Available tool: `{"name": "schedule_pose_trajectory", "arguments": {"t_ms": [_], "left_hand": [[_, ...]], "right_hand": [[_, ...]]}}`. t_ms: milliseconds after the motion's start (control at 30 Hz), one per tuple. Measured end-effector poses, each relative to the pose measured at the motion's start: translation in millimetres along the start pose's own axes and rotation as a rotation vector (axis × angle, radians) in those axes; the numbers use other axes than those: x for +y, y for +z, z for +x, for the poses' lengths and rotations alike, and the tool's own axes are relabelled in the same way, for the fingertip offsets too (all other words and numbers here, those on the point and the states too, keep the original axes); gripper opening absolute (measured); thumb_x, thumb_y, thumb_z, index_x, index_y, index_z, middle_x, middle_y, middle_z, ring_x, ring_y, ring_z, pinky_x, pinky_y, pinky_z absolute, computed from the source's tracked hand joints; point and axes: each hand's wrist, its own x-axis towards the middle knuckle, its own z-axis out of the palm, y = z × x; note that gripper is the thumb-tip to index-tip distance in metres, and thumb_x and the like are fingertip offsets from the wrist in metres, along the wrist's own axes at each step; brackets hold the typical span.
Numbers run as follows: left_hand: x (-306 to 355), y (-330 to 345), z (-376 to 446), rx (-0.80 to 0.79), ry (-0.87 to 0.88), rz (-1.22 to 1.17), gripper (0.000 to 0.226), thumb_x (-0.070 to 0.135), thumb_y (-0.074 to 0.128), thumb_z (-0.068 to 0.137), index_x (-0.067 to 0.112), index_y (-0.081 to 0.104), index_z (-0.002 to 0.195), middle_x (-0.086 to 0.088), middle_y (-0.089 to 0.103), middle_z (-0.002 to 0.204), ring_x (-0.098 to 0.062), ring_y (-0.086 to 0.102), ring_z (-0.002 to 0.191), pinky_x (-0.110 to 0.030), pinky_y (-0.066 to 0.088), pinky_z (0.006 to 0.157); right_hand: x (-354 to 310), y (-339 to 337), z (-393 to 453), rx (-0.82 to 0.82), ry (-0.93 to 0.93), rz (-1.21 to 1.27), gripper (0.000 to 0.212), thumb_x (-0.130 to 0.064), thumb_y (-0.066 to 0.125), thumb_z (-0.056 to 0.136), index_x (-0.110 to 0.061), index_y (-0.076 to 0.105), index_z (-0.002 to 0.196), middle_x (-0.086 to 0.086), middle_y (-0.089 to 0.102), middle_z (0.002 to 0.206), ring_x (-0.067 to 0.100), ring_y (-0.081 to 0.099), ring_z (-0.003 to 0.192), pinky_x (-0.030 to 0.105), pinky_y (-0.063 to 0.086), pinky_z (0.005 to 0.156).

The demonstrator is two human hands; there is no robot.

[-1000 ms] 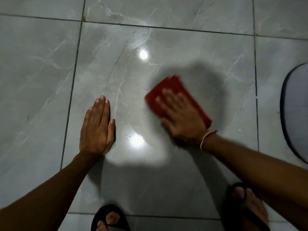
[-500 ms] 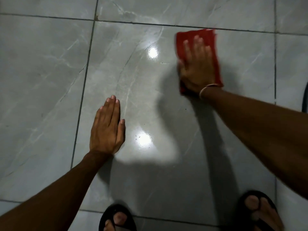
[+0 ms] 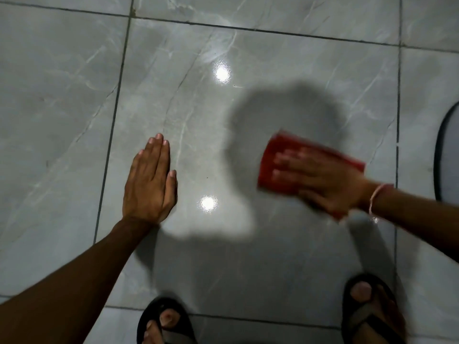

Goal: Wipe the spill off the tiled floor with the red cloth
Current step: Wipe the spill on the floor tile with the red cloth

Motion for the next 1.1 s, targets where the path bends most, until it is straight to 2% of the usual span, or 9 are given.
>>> {"name": "schedule_pose_trajectory", "arguments": {"t_ms": [100,200,300,433,533,633,800,967,1100], "left_hand": [[0,1,0,-0.003,0.000,0.000,0.063,0.029,0.031,0.104,0.006,0.021,0.161,-0.012,0.019,0.171,-0.023,0.013,0.160,-0.035,0.006,0.131],[0,1,0,-0.005,0.008,0.001,0.063,0.029,0.031,0.104,0.005,0.021,0.161,-0.013,0.019,0.171,-0.024,0.013,0.160,-0.034,0.006,0.131],[1,0,0,0.008,0.016,0.015,0.062,0.028,0.031,0.104,0.005,0.022,0.161,-0.014,0.020,0.170,-0.025,0.015,0.160,-0.036,0.008,0.131],[0,0,-1,-0.001,0.014,0.012,0.063,0.030,0.029,0.104,0.007,0.019,0.162,-0.011,0.018,0.171,-0.023,0.013,0.160,-0.034,0.006,0.131],[0,0,0,-0.015,0.002,0.007,0.064,0.033,0.027,0.104,0.007,0.018,0.162,-0.011,0.017,0.171,-0.023,0.012,0.160,-0.033,0.005,0.131],[1,0,0,-0.013,-0.004,0.009,0.064,0.032,0.028,0.104,0.006,0.019,0.161,-0.011,0.018,0.171,-0.023,0.013,0.160,-0.033,0.005,0.131],[2,-1,1,-0.018,-0.007,0.027,0.064,0.030,0.031,0.103,0.005,0.021,0.161,-0.012,0.018,0.171,-0.024,0.013,0.160,-0.033,0.004,0.131],[4,-4,1,-0.033,-0.005,0.006,0.064,0.031,0.029,0.103,0.005,0.020,0.161,-0.011,0.017,0.171,-0.024,0.013,0.160,-0.035,0.006,0.131],[3,-5,0,-0.023,-0.001,-0.001,0.064,0.031,0.029,0.103,0.005,0.022,0.160,-0.012,0.019,0.170,-0.024,0.015,0.160,-0.037,0.010,0.130]], "right_hand": [[54,-23,62,0.165,0.518,-0.012,0.059,-0.037,0.034,0.106,-0.018,0.022,0.161,0.021,0.025,0.169,0.039,0.023,0.158,0.060,0.025,0.127],[25,-29,147,0.249,0.840,0.034,0.062,-0.040,0.029,0.107,-0.018,0.016,0.164,0.019,0.013,0.173,0.034,0.011,0.161,0.052,0.011,0.132],[-47,-11,171,0.246,0.565,0.058,0.060,-0.035,0.035,0.106,-0.016,0.023,0.162,0.019,0.019,0.171,0.033,0.015,0.161,0.051,0.014,0.132],[-104,16,66,0.027,0.108,0.058,0.059,-0.038,0.035,0.107,-0.019,0.024,0.162,0.015,0.017,0.173,0.029,0.011,0.162,0.050,0.017,0.131],[-69,11,-38,-0.014,0.263,0.063,0.058,-0.040,0.034,0.106,-0.023,0.025,0.162,0.012,0.023,0.171,0.029,0.017,0.161,0.054,0.022,0.129],[-6,-11,-76,0.010,0.659,0.038,0.061,-0.039,0.032,0.103,-0.019,0.024,0.161,0.020,0.026,0.169,0.038,0.023,0.158,0.064,0.029,0.122],[62,-39,52,0.185,0.957,0.061,0.062,-0.040,0.034,0.108,-0.020,0.013,0.164,0.018,0.011,0.173,0.033,0.009,0.161,0.055,0.011,0.132],[5,-31,184,0.178,0.647,-0.004,0.061,-0.039,0.031,0.107,-0.020,0.018,0.163,0.018,0.013,0.173,0.032,0.012,0.161,0.050,0.011,0.132],[-54,-5,117,0.069,0.164,0.006,0.057,-0.040,0.032,0.107,-0.022,0.028,0.161,0.014,0.022,0.171,0.028,0.017,0.161,0.047,0.017,0.132]]}}
